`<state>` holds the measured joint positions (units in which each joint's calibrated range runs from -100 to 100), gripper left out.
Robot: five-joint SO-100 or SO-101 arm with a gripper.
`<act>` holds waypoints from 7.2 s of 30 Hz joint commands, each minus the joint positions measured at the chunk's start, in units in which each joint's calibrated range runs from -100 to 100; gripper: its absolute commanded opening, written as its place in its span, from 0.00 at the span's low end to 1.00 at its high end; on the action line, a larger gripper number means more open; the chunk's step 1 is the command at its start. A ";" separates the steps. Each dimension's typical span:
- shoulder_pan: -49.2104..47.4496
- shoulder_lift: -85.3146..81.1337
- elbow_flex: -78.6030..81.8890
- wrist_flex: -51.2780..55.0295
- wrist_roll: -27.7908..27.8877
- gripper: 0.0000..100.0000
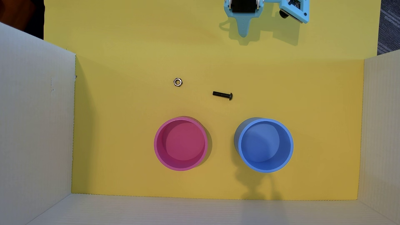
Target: Pick up the bolt and place it in the pink box
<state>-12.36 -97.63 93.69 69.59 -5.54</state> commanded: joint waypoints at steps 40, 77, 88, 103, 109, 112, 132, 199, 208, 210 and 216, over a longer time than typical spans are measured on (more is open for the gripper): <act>0.95 0.40 -1.93 -2.80 0.26 0.01; 8.97 71.95 -55.48 -11.38 5.67 0.02; 10.52 85.84 -63.16 -14.72 6.14 0.14; 10.45 96.45 -70.67 -14.64 5.57 0.13; 10.45 96.53 -70.13 -14.64 5.52 0.13; 10.45 96.79 -69.68 -15.07 5.47 0.13; 10.00 105.29 -68.77 -17.38 4.58 0.01; 13.39 44.09 -55.66 1.58 8.70 0.01; 13.32 6.89 -21.01 -14.21 3.90 0.01; 13.24 -0.86 -17.03 -14.81 2.91 0.01; 8.16 0.74 -13.14 -10.00 2.55 0.01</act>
<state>-2.15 -96.78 80.36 57.26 -2.56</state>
